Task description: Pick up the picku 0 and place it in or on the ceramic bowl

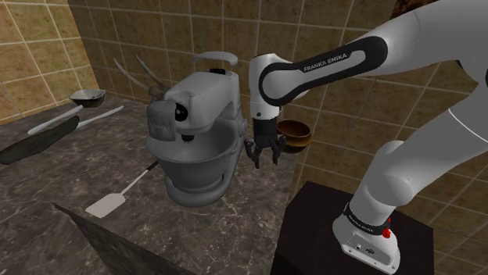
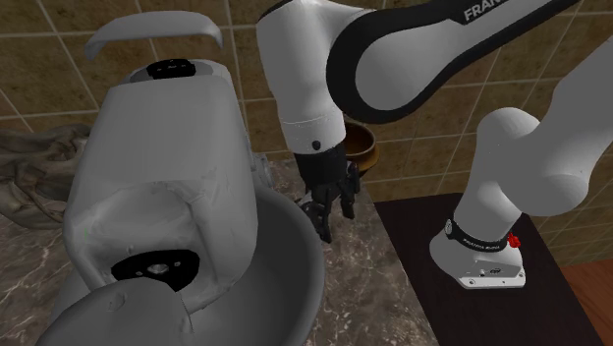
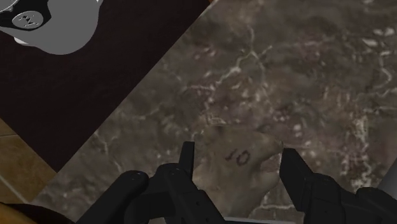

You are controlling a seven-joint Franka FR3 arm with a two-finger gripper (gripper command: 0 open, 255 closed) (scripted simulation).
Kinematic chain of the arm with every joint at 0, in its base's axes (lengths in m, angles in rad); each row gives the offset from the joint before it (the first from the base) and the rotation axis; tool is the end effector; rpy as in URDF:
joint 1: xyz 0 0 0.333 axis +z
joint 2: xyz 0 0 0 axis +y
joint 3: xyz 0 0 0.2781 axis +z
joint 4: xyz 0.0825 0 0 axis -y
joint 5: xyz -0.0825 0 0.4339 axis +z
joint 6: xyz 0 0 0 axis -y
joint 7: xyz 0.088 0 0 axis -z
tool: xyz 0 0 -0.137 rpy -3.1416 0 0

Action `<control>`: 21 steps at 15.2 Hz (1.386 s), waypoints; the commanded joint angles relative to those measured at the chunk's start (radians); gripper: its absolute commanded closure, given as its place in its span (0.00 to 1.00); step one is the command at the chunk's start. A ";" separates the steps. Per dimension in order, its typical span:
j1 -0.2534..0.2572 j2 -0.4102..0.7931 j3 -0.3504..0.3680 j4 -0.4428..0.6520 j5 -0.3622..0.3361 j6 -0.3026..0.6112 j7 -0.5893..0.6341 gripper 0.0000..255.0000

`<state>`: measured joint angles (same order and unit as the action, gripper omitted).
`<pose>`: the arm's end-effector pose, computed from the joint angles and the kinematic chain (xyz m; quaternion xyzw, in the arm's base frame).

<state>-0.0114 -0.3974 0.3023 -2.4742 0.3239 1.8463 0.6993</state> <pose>0.4202 0.1504 0.3235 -0.9487 0.2787 0.1469 0.0265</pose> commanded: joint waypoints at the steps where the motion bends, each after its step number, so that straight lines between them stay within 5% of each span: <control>1: -0.001 -0.010 -0.004 0.017 -0.003 -0.027 0.003 1.00; 21: -0.008 -0.062 -0.041 0.242 -0.025 -0.302 0.046 1.00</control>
<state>-0.0183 -0.4589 0.2636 -2.2450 0.2998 1.5586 0.7439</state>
